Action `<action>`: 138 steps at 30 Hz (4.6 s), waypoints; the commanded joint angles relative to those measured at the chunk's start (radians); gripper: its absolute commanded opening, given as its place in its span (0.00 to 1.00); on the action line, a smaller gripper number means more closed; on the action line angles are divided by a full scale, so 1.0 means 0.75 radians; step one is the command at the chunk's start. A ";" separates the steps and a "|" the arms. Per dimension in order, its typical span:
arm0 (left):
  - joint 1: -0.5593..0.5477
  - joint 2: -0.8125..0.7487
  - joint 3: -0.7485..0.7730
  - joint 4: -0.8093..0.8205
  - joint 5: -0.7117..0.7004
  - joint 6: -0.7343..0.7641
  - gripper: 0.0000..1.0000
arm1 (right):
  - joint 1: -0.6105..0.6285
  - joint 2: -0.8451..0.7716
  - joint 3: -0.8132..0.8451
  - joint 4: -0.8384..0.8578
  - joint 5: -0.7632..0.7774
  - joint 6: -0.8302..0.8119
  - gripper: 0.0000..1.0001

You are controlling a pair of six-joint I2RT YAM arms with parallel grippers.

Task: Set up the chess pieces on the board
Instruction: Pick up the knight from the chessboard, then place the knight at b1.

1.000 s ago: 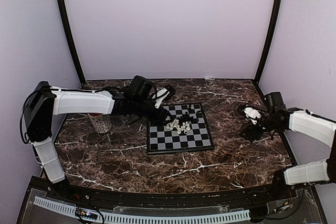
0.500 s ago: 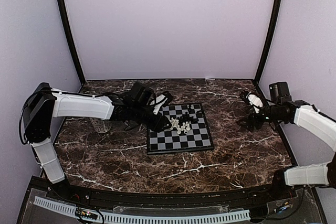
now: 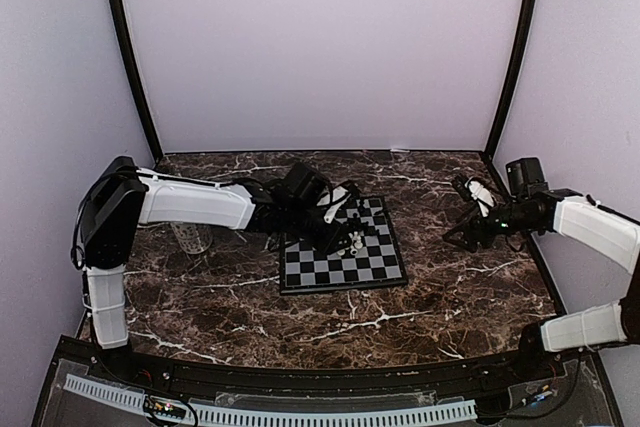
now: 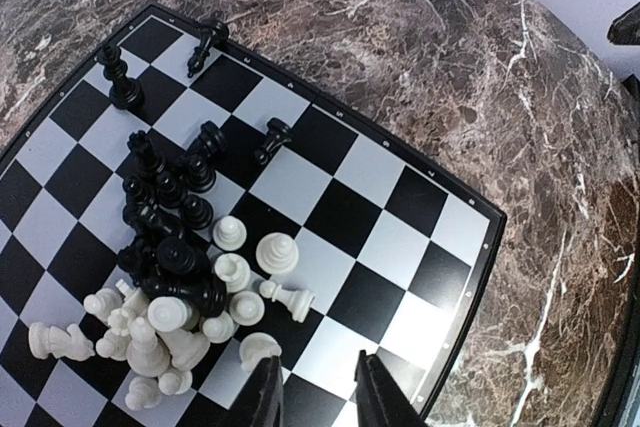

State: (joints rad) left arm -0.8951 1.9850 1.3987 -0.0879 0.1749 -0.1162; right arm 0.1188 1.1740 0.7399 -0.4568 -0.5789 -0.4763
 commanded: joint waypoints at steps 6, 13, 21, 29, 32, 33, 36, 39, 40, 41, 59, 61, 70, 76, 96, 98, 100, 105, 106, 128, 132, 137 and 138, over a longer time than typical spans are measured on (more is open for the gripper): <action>0.004 0.020 0.102 -0.229 -0.042 0.179 0.36 | 0.003 -0.062 -0.046 0.055 0.119 -0.034 0.73; 0.004 0.071 0.157 -0.296 -0.041 0.267 0.31 | -0.003 -0.077 -0.069 0.062 0.177 -0.042 0.73; 0.003 0.098 0.192 -0.302 -0.065 0.290 0.27 | -0.003 -0.032 -0.056 0.067 0.170 -0.046 0.73; 0.003 0.164 0.253 -0.314 -0.065 0.304 0.23 | -0.001 0.009 -0.050 0.068 0.181 -0.057 0.72; 0.003 0.182 0.281 -0.327 -0.067 0.318 0.20 | -0.001 0.005 -0.055 0.067 0.184 -0.056 0.72; 0.003 0.184 0.289 -0.327 -0.065 0.320 0.19 | -0.001 0.005 -0.057 0.069 0.185 -0.058 0.72; 0.004 0.188 0.302 -0.326 -0.052 0.320 0.13 | -0.001 0.011 -0.058 0.073 0.187 -0.059 0.72; 0.003 0.187 0.303 -0.335 -0.036 0.317 0.10 | 0.000 0.021 -0.056 0.073 0.187 -0.060 0.72; 0.003 0.188 0.301 -0.339 -0.034 0.317 0.10 | 0.001 0.023 -0.058 0.073 0.188 -0.060 0.72; 0.003 0.188 0.300 -0.346 -0.032 0.318 0.12 | 0.000 0.025 -0.058 0.073 0.188 -0.061 0.72; 0.004 0.182 0.301 -0.410 -0.037 0.366 0.27 | -0.001 0.038 -0.058 0.075 0.197 -0.058 0.72; 0.003 0.182 0.296 -0.406 -0.037 0.366 0.25 | -0.001 0.041 -0.058 0.076 0.196 -0.059 0.72; 0.004 0.182 0.297 -0.411 -0.062 0.345 0.09 | -0.001 0.049 -0.058 0.079 0.201 -0.058 0.72; 0.004 0.153 0.327 -0.499 -0.010 0.306 0.02 | 0.000 0.050 -0.058 0.080 0.201 -0.058 0.72; 0.003 -0.466 -0.288 -0.424 -0.058 0.039 0.01 | 0.014 0.073 -0.056 0.083 0.213 -0.056 0.72; 0.003 -0.484 -0.330 -0.410 -0.057 0.036 0.01 | 0.014 0.073 -0.056 0.087 0.219 -0.056 0.72; 0.003 -0.480 -0.347 -0.409 -0.056 0.037 0.01 | 0.015 0.074 -0.054 0.090 0.227 -0.056 0.72; -0.002 -0.444 -0.357 -0.380 -0.023 0.035 0.01 | 0.015 0.073 -0.060 0.091 0.232 -0.058 0.72; -0.006 -0.440 -0.357 -0.370 -0.021 0.035 0.01 | 0.015 0.071 -0.060 0.090 0.233 -0.059 0.72; -0.039 -0.229 -0.260 -0.329 -0.047 0.050 0.03 | 0.017 0.088 -0.064 0.094 0.235 -0.064 0.72; -0.038 -0.222 -0.255 -0.323 -0.088 0.049 0.04 | 0.019 0.093 -0.064 0.092 0.236 -0.065 0.72; -0.038 -0.210 -0.243 -0.327 -0.132 0.042 0.06 | 0.020 0.093 -0.066 0.097 0.243 -0.067 0.72; -0.038 -0.206 -0.245 -0.325 -0.140 0.042 0.06 | 0.018 0.095 -0.066 0.097 0.244 -0.067 0.72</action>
State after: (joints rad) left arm -0.9192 1.8225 1.1942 -0.3302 0.1101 -0.0830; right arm 0.1265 1.2411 0.6983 -0.4107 -0.3988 -0.5190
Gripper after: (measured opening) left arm 0.061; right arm 0.717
